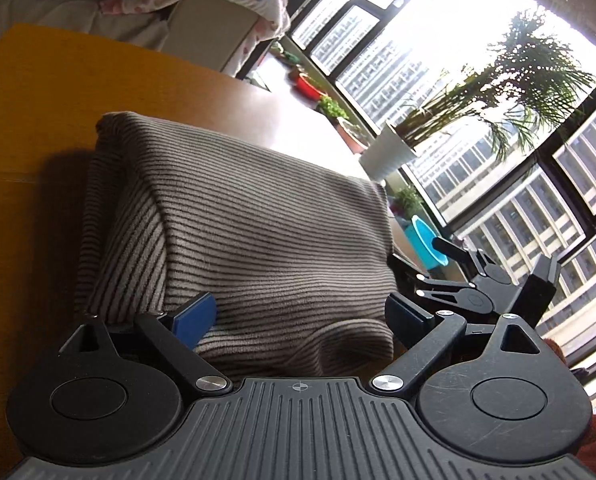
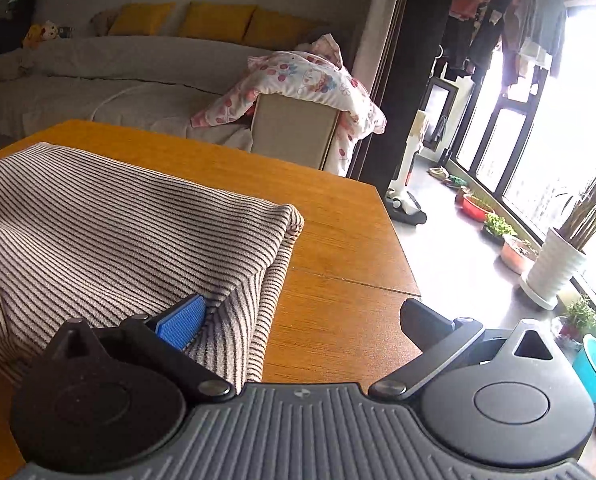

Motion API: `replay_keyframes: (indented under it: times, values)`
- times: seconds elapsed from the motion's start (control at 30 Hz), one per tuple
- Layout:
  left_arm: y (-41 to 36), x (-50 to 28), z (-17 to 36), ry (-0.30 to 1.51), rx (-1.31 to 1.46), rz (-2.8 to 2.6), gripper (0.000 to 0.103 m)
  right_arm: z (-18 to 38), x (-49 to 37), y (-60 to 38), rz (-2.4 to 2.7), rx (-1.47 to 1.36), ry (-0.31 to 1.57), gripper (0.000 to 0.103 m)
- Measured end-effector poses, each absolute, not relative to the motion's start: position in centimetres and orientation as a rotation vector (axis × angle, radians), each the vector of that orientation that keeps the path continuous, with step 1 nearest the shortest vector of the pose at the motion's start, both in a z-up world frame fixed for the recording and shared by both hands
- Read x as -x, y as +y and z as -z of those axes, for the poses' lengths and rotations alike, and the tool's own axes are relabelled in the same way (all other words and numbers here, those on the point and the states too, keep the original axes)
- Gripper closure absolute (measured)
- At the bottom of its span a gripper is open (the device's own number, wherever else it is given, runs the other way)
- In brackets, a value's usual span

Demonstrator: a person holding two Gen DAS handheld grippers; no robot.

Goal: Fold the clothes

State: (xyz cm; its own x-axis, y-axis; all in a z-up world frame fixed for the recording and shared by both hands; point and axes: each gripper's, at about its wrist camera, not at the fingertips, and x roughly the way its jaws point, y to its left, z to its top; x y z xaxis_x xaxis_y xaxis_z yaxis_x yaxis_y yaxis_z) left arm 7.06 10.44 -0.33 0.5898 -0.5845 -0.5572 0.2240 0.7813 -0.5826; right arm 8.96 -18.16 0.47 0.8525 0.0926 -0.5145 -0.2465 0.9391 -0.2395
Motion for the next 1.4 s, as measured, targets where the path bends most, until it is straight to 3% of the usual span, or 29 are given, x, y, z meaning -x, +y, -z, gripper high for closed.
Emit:
replay_keyframes:
  times: [0.4, 0.63, 0.77, 0.87, 0.93, 1.03, 1.3, 1.4]
  values:
    - [7.0, -13.8, -0.4, 0.750, 0.304, 0.369, 0.001, -1.2, -4.0, -16.6, -0.341, 0.230, 0.595, 0.000]
    - [6.7, -10.4, -2.7, 0.761, 0.387, 0.452, 0.002, -5.3, -5.2, -18.2, -0.306, 0.260, 0.437, 0.000]
    - [5.6, -8.6, -2.7, 0.800, 0.502, 0.647, 0.011, -4.1, -9.0, -18.8, -0.215, 0.282, 0.487, 0.000]
    - [4.1, -8.9, -1.1, 0.863, 0.435, 0.645, 0.017, -0.8, -10.1, -18.0, -0.145, 0.366, 0.541, 0.000]
    - [3.9, -9.5, 0.0, 0.868, 0.371, 0.612, 0.032, -0.1, -9.3, -17.9, -0.120, 0.370, 0.526, 0.000]
    - [4.8, -10.5, 0.2, 0.851, 0.387, 0.612, 0.037, -0.4, -8.0, -17.9, -0.126, 0.358, 0.541, 0.000]
    - [4.9, -11.7, 0.0, 0.811, 0.335, 0.545, 0.037, -0.3, -3.5, -15.9, -0.201, 0.354, 0.540, 0.000]
    - [4.3, -11.0, -0.7, 0.809, 0.276, 0.521, 0.029, -0.6, -3.0, -15.1, -0.226, 0.411, 0.523, 0.000]
